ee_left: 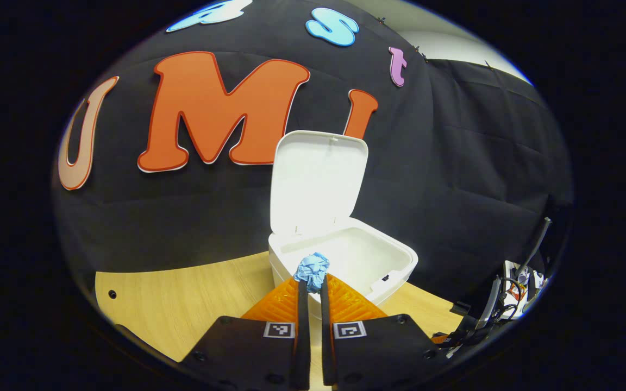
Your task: Press the lid of the desktop garbage bin to open it, pick up the crumpled paper on the desktop and throw it into the bin, then pick up the pop can on the desktop and drop it into the bin, and finally close the garbage bin lid.
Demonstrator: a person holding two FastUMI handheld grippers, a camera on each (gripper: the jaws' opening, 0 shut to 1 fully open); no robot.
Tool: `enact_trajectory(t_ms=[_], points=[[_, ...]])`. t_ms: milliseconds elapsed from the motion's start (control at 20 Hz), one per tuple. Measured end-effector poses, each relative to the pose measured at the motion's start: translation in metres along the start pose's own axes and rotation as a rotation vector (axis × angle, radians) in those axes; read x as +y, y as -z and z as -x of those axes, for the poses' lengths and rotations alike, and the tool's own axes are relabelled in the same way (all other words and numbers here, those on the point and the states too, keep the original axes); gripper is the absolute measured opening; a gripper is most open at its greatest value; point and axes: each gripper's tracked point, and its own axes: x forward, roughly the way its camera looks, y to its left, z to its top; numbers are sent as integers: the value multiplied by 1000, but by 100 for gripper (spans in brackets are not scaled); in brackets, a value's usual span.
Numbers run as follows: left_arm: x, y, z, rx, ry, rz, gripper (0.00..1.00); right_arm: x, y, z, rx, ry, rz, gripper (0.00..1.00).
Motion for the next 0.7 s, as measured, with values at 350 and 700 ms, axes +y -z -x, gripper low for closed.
enact_trajectory(t_ms=[350, 700], points=[[-17, -1, -20, 9, 23, -21, 14, -27, 3, 8, -7, 37, -45, 80], [-22, 5, -34, 41, 2, -47, 25, -54, -17, 20, -42, 70, -73, 75]])
